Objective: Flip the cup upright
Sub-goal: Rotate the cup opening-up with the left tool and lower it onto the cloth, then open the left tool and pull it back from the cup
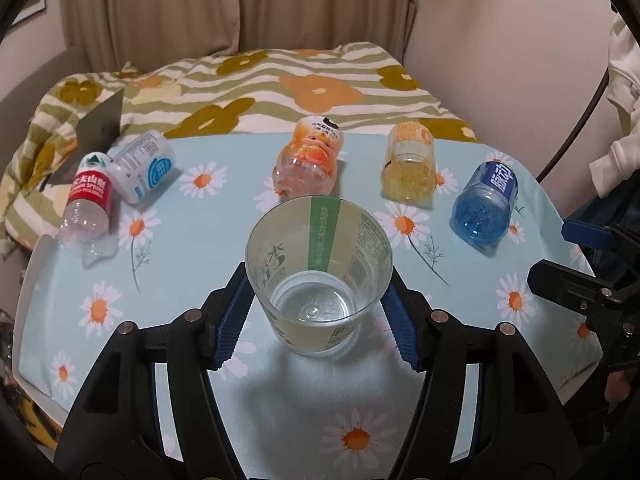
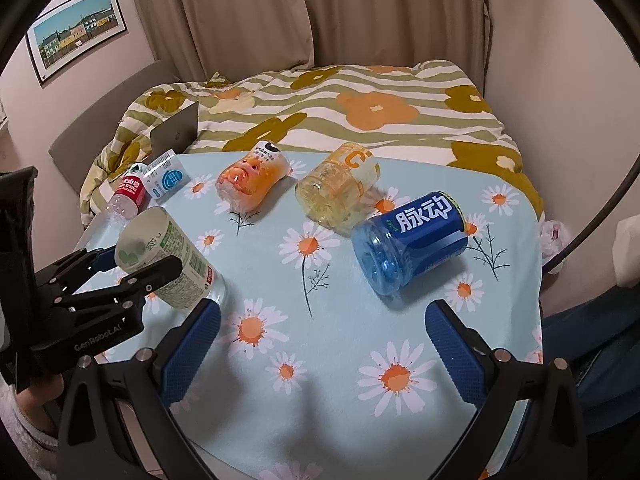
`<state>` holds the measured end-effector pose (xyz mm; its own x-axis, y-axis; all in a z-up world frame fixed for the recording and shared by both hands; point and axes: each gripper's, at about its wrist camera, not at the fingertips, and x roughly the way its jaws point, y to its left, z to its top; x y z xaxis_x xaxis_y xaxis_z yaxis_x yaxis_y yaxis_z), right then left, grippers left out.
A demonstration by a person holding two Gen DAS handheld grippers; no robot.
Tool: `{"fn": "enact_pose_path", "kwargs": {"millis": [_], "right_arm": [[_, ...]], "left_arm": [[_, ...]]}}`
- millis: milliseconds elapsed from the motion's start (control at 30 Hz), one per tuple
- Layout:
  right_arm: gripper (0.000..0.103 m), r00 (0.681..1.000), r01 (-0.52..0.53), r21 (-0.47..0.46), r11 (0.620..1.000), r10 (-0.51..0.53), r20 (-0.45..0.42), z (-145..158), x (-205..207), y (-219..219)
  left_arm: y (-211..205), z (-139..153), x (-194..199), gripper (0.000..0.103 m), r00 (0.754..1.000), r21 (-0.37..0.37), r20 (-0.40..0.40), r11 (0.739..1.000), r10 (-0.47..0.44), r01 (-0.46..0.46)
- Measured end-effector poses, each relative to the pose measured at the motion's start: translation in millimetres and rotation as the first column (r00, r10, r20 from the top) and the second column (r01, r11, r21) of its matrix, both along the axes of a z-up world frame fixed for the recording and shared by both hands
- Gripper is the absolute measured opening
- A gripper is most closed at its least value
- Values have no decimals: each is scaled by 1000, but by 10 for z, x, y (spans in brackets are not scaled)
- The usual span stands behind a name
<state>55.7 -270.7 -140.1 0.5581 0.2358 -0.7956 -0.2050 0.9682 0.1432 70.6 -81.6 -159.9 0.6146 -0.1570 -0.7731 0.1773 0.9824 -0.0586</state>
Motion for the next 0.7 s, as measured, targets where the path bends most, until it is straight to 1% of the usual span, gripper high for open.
{"fn": "enact_pose_path", "kwargs": {"millis": [100,167,200,233,333,467,567,700], "right_arm": [[102,1000,2,10,1000,-2,0,10,-9,7],[102,1000,3,15,1000,-3,0,15,-13,4],[102,1000,5,14,1000,-5,1,17,-19,2],[102,1000,5,13,1000,-5,1,15,-12,2],[102,1000,15,19,1000,-15,4,51,-24,-18],[102,999,30,24,999,-30,10,106,-53,-42],[102,999,40,22,999,-40,16,186,-87,-43],[102,998,50,8,999,-50,37,364,-139,-13]], "left_arm": [[-13,-27,19,69,1000,18,-12,1000,-2,2],[-16,-45,31,75,1000,23,-19,1000,-2,2],[-15,-51,39,90,1000,23,-22,1000,-1,1],[-15,-45,36,102,1000,22,-18,1000,3,-2],[-10,25,9,103,1000,15,17,1000,4,-4],[-29,86,4,103,1000,42,16,999,6,-6],[-3,195,-60,103,1000,45,15,999,15,-16],[61,444,-202,103,999,74,6,996,53,-54]]}}
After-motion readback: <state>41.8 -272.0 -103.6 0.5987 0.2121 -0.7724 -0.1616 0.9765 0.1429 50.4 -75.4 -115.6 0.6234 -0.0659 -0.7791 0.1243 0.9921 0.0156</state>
